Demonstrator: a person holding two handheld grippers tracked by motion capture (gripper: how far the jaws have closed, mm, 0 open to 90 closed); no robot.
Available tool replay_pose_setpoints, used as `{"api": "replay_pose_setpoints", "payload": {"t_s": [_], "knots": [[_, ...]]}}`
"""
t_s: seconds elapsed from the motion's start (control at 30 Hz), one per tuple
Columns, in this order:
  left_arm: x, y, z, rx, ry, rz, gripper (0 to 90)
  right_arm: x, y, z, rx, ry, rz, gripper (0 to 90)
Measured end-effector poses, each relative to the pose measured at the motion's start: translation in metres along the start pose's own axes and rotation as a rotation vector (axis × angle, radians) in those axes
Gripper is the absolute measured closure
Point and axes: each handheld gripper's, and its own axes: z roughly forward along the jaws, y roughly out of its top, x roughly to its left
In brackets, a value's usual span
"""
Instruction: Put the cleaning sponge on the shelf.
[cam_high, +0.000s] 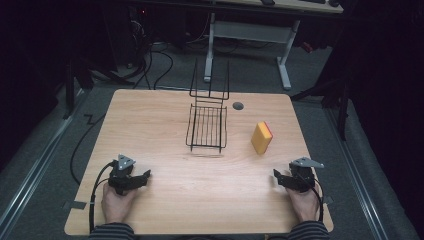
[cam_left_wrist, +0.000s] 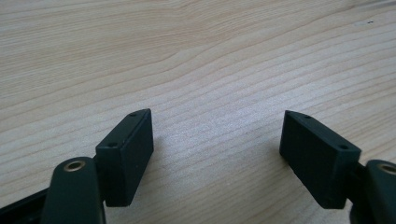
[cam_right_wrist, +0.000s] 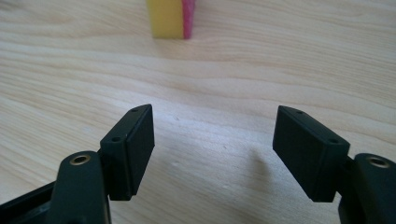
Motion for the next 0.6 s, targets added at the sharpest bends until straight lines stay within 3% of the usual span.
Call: {"api": "replay_pose_setpoints", "payload": {"t_s": [0.13, 0.3, 0.6], "knots": [[0.0, 0.0, 0.0, 0.0, 0.001, 0.0, 26.4, 0.002, 0.005, -0.005, -0.016, 0.028, 0.033, 30.7], [0.0, 0.0, 0.0, -0.001, 0.0, 0.0, 26.3, 0.008, 0.014, -0.012, -0.058, 0.05, 0.03, 31.2], [0.0, 0.0, 0.0, -0.001, 0.0, -0.001, 26.3, 0.016, 0.029, -0.015, -0.085, 0.073, 0.021, 31.7]]}}
